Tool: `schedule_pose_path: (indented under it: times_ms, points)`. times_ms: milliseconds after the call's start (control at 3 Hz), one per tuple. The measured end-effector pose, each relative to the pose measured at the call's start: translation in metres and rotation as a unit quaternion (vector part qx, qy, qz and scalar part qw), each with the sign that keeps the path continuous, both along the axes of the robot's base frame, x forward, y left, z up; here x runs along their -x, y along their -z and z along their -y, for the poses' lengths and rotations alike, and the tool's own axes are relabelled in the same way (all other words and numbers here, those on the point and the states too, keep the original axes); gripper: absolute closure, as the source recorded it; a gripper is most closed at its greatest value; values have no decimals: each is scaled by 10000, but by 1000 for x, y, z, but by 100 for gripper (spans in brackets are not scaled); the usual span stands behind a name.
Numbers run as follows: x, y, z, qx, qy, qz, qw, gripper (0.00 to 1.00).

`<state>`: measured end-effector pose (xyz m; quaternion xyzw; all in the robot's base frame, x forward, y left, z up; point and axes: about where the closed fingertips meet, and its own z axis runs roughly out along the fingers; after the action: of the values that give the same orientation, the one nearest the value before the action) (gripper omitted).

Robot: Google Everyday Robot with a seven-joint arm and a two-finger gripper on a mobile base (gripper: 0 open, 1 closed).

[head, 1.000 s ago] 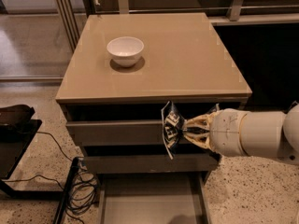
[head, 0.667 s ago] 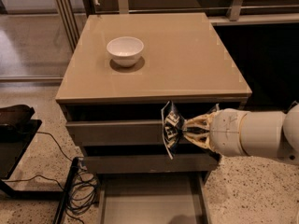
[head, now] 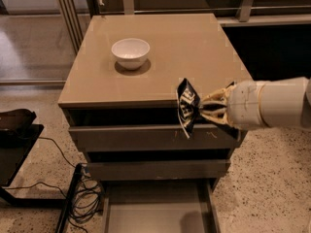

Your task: Pick blue chip bag from bottom drawer and place on counter

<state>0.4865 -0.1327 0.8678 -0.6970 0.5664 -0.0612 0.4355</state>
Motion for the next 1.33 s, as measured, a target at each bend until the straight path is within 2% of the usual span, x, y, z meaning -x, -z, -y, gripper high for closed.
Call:
schedule_pose_path:
  times_ms: [333, 667, 1333]
  points:
    - [-36, -42, 7, 19, -138, 197, 9997, 100]
    - [-77, -68, 10, -17, -208, 351, 9992, 100]
    - [-153, -69, 11, -284, -107, 455, 9985, 100]
